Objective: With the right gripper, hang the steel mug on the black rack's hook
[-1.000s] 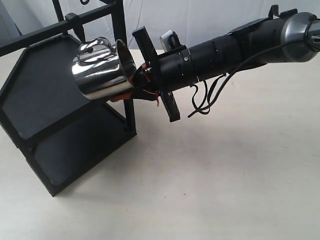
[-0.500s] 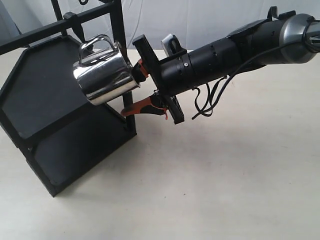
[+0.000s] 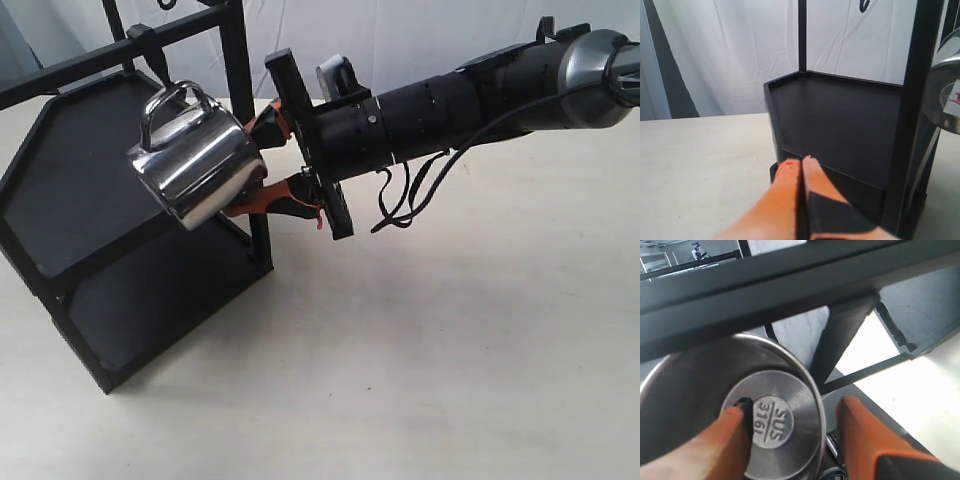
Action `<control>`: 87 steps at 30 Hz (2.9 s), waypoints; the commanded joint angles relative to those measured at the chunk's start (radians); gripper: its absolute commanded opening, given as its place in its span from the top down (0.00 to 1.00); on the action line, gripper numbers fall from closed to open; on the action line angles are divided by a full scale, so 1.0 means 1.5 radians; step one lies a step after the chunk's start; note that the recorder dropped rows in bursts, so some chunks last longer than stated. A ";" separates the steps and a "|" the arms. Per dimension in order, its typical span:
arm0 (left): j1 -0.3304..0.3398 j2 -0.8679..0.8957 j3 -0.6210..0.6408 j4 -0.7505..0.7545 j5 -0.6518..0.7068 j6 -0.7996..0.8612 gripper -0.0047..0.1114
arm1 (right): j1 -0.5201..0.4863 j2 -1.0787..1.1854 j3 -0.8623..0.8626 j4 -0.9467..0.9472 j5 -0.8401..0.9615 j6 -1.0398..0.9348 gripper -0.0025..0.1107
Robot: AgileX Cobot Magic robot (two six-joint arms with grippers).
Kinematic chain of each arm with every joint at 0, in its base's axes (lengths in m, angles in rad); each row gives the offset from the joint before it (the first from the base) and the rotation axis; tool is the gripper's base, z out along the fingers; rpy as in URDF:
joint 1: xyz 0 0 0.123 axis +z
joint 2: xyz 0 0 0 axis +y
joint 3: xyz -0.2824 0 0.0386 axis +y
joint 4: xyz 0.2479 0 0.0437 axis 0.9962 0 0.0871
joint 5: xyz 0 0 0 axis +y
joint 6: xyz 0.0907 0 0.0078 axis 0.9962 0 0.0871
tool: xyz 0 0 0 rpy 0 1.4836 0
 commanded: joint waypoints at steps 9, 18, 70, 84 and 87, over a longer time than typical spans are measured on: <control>-0.003 -0.003 0.000 0.000 -0.004 -0.002 0.95 | -0.043 -0.009 0.002 0.009 0.004 -0.033 0.53; -0.003 -0.003 0.000 0.000 -0.004 -0.002 0.95 | -0.090 -0.061 0.002 -0.032 0.024 -0.043 0.53; -0.003 -0.003 0.000 0.000 -0.004 -0.002 0.95 | -0.149 -0.665 0.121 -0.852 -0.189 0.165 0.97; -0.003 -0.003 0.000 0.000 -0.004 -0.002 0.95 | -0.149 -1.103 0.798 -0.766 -0.826 0.165 0.97; -0.003 -0.003 0.000 0.000 -0.004 -0.002 0.95 | -0.149 -1.171 0.836 -0.781 -0.826 0.165 0.97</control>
